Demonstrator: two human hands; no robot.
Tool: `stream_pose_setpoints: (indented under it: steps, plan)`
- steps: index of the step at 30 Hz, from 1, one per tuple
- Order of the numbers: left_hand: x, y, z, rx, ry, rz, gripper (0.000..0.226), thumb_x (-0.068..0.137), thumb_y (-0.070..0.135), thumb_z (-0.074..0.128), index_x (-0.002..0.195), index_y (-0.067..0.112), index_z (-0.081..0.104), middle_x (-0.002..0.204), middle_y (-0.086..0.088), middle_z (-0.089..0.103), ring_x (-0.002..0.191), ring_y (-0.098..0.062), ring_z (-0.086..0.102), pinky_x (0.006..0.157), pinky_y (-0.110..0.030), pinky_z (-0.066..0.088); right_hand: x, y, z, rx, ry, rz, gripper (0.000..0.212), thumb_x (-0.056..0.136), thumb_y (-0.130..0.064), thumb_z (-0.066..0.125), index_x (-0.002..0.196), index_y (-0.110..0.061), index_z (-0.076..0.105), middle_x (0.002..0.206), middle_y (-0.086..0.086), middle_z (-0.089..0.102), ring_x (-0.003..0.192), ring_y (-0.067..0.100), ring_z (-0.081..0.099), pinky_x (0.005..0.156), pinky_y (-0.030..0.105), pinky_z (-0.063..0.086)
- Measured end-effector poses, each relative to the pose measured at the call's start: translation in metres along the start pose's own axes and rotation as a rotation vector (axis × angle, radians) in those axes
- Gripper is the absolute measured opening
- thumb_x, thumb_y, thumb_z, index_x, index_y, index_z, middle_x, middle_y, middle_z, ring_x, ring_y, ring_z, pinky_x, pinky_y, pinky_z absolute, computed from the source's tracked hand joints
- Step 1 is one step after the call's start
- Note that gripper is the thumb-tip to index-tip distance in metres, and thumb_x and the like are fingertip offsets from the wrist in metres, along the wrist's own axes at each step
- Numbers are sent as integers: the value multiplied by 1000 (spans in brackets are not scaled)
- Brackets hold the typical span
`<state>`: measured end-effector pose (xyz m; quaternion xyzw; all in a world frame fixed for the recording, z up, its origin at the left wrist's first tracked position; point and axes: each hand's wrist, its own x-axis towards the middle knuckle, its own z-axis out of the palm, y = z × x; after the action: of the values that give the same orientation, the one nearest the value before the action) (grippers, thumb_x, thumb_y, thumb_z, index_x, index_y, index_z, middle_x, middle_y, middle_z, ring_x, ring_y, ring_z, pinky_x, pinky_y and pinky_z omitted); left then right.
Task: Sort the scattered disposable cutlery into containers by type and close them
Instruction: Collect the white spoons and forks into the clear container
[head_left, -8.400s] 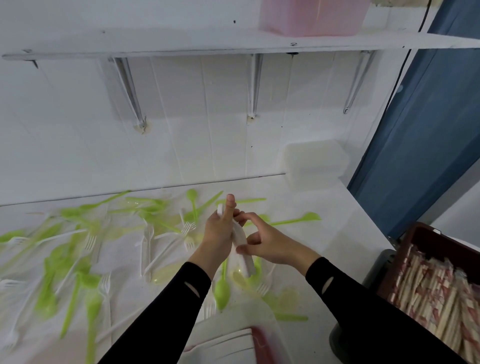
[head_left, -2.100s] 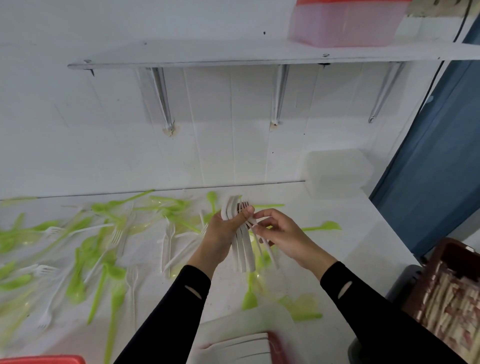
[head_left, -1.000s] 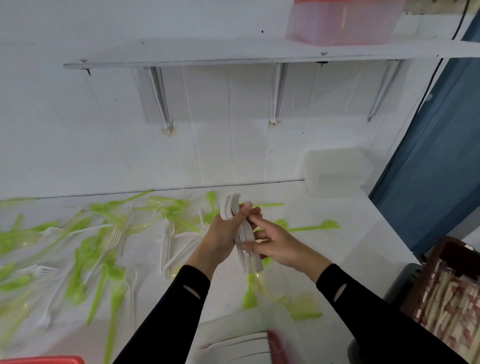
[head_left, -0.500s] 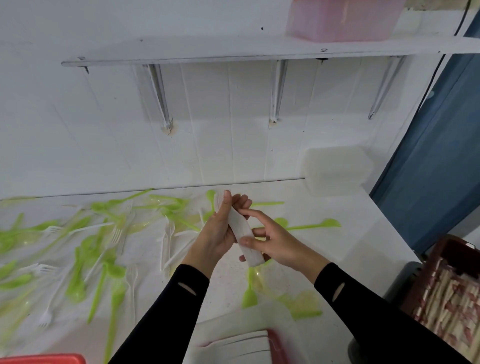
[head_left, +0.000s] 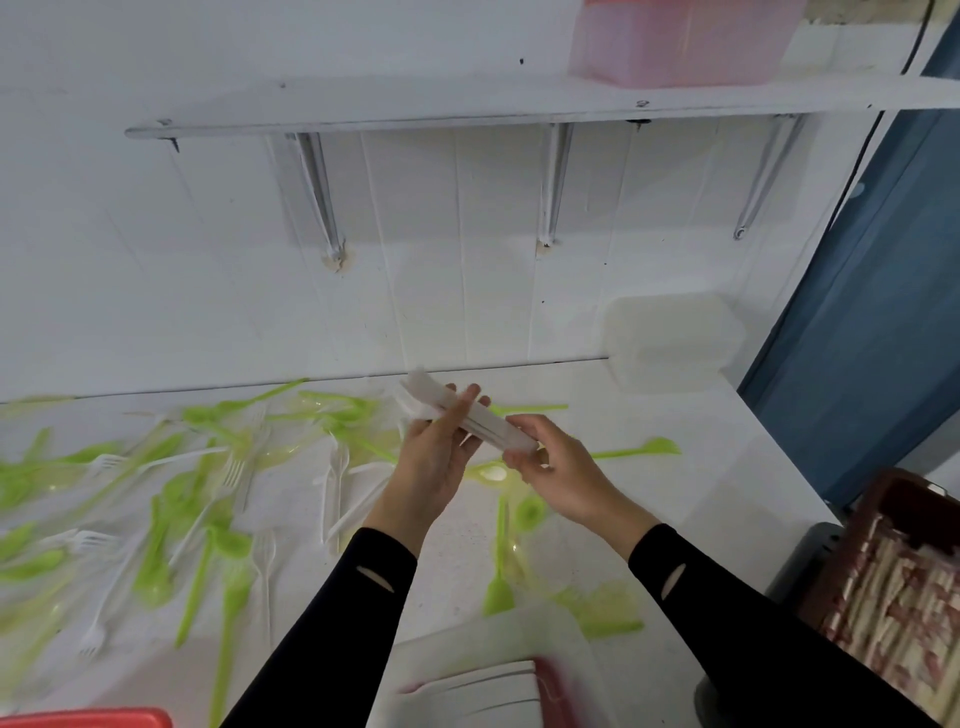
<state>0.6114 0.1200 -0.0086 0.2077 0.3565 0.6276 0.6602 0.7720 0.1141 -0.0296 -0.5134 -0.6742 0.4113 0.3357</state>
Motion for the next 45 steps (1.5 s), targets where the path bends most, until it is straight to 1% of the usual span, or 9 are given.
stream_pose_setpoints:
  steps: [3,8,15,22,27,33,36,41,45]
  plan:
    - [-6,-4,2,70,-136,-48,37,100,-1,44,136,6,43,137,-12,55,129,-26,53,100,-38,48,-1,-4,-6,132,-11,15,43,97,-17,59,133,-33,41,114,-6,64,92,16,70,85,36,56]
    - [-12,2,3,199,-191,21,42,97,5,50,138,6,44,135,-13,59,125,-25,57,101,-35,50,-6,-14,-15,285,-115,50,48,100,-20,55,138,-39,33,124,-7,61,92,15,72,83,31,57]
    - [-32,23,2,269,-202,85,50,89,19,56,135,2,47,128,-17,62,122,-29,59,95,-36,54,-14,-28,-24,313,-152,23,40,95,-20,64,133,-21,53,121,-2,66,94,19,72,85,32,54]
    - [-82,48,2,420,-274,176,40,92,25,56,130,11,53,115,-11,66,113,-29,62,89,-37,55,-51,-48,-12,373,-241,46,48,85,-41,69,129,-27,56,111,1,73,95,22,72,82,30,55]
    - [-122,61,-6,430,-462,104,44,99,23,45,143,20,42,135,-12,59,124,-29,57,96,-43,52,-79,-56,-2,433,-205,28,40,84,-48,70,117,-26,62,106,10,73,91,22,71,81,35,56]
    - [-150,58,-23,410,-338,132,50,89,18,55,138,21,44,126,-14,65,117,-33,62,88,-41,56,-105,-73,20,337,-179,-84,29,86,-27,73,114,-19,69,99,10,74,85,16,65,75,31,51]
    - [-164,58,-28,466,-304,173,48,85,19,61,132,17,51,118,-10,68,111,-29,65,86,-39,57,-119,-71,24,277,-214,-93,27,89,-30,69,115,-22,69,103,5,74,95,17,68,84,28,51]
    - [-194,53,-32,990,-464,279,24,84,24,72,107,25,63,108,-8,65,93,-16,67,80,-33,57,-126,-55,22,358,-51,47,12,98,-25,57,98,-21,68,93,-1,73,81,10,66,76,28,47]
    - [-205,21,-51,1948,-749,439,48,89,41,67,134,28,56,124,3,52,100,-15,60,80,-24,46,-133,-41,11,279,50,97,11,98,-24,58,101,-23,68,93,0,71,79,15,65,68,22,48]
